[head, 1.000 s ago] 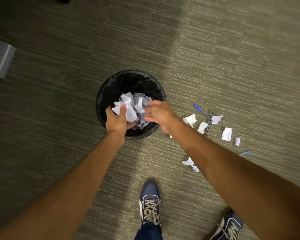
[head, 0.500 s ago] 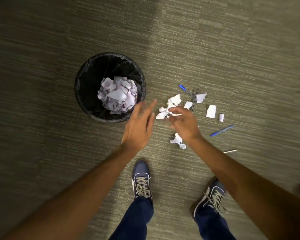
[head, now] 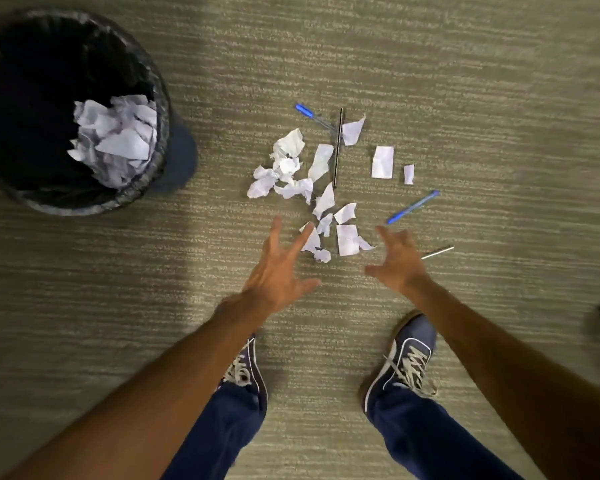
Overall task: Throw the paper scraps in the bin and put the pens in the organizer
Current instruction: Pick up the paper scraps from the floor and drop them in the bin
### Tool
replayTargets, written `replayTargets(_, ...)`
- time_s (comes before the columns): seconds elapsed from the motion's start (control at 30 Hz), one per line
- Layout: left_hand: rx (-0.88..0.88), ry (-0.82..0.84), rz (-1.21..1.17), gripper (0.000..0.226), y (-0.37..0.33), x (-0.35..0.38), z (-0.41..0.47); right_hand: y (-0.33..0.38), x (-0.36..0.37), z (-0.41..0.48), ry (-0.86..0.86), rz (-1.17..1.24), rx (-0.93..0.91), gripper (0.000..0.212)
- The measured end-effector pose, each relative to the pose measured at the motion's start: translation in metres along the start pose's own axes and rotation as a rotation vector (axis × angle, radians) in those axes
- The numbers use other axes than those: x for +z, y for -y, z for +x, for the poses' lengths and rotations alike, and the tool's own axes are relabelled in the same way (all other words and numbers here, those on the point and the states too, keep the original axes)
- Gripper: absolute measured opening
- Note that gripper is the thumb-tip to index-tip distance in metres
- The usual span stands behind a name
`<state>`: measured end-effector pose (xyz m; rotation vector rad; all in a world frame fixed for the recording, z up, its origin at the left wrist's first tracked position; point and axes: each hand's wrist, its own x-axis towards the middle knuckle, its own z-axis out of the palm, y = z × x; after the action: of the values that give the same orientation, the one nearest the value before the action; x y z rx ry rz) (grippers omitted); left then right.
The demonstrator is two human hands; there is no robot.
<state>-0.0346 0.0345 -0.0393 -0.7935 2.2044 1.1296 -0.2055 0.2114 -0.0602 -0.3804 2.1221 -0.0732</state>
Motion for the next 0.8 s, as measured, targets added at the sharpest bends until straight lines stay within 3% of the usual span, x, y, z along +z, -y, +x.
replayTargets(0.07,-0.011,0.026,0.063,0.119,0.003,0.024,0.017,-0.007,0.014,0.02,0.045,-0.027,-0.022,0.11)
replayTargets(0.17,-0.057,0.056,0.151,0.132,0.009,0.055,0.047,-0.005,0.033,0.051,-0.021,-0.05,-0.125,0.124)
replayTargets(0.3,-0.096,0.006,0.17,0.127,0.015,0.082,0.082,0.005,0.049,0.082,-0.147,-0.152,-0.209,0.123)
replayTargets(0.47,-0.034,-0.179,0.174,0.089,0.019,0.094,0.103,0.008,0.063,0.099,-0.301,-0.275,-0.418,0.087)
replayTargets(0.63,0.067,-0.178,0.258,0.049,0.024,0.089,0.106,0.0,0.066,0.102,-0.312,-0.303,-0.574,0.052)
replayTargets(0.8,0.078,-0.195,0.17,0.038,0.022,0.083,0.104,0.003,0.065,0.101,-0.261,-0.209,-0.514,0.033)
